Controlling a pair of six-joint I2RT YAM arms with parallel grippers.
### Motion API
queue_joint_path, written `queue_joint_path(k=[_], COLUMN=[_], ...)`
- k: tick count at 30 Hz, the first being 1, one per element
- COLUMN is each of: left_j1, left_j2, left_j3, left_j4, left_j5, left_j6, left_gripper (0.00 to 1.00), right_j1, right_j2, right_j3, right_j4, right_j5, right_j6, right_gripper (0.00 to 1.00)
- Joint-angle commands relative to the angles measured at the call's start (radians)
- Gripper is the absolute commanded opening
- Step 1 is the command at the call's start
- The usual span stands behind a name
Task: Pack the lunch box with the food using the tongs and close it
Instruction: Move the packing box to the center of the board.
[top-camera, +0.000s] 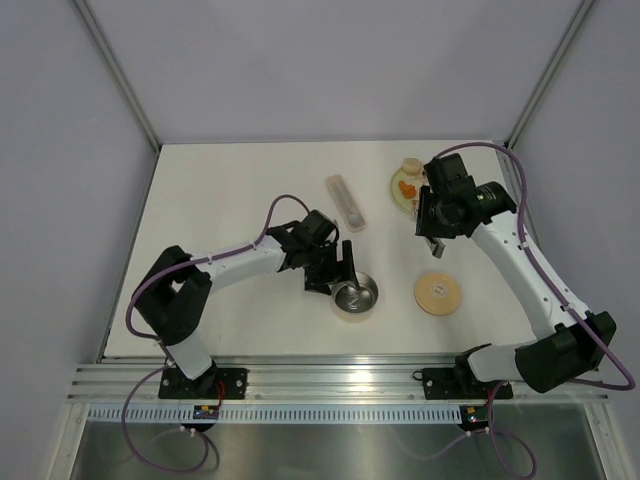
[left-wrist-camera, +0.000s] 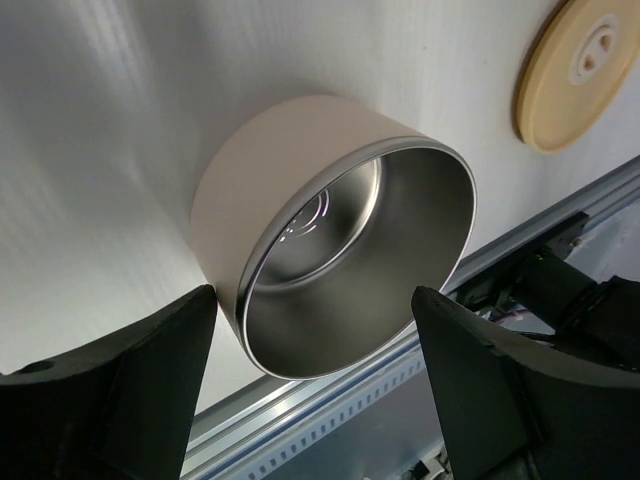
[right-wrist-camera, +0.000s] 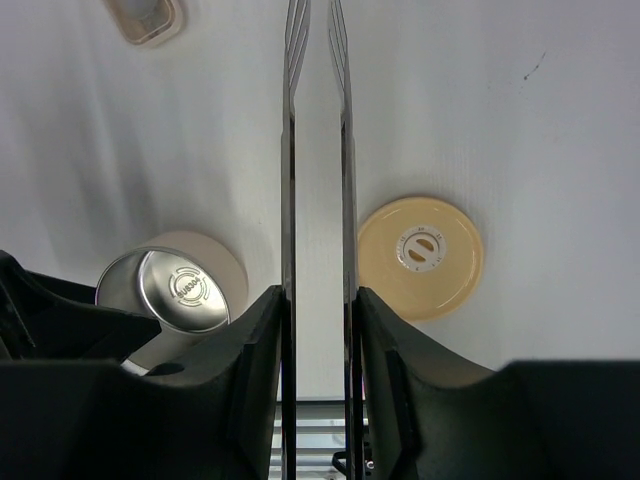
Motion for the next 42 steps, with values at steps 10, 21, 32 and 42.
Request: queue_joint_path(k=[10,21,32,42], left_j1=[-0.005,-0.019,-0.308,-0.379], left_j2=[0.187,-0.114,-0.210,0.083], left_j3=[0.285,0.094,-0.005,0.175], left_j4=[0.113,-0.078,-0.153,0.092], left_j5=[0.122,-0.040,0.008,0.002], left_j6=[-0.056,0.239,0.427,0.377], left_gripper=[0.81,0.68,0.65,0.71], right_j1=[-0.059,-0.074,-0.074,-0.073], right_j2=[-0.021,-0.003,-0.017,-0.078], right_j3=[-0.079,-0.051,-0.053,-0.065], right_j4=[0.092,0.090,0.090,0.075], right_j5=[0.095,0.083,0.086,0.095], right_j6=[0.009,-0.001,0.006,0.022], right_gripper=[0.43,0.43,0.43,0.44])
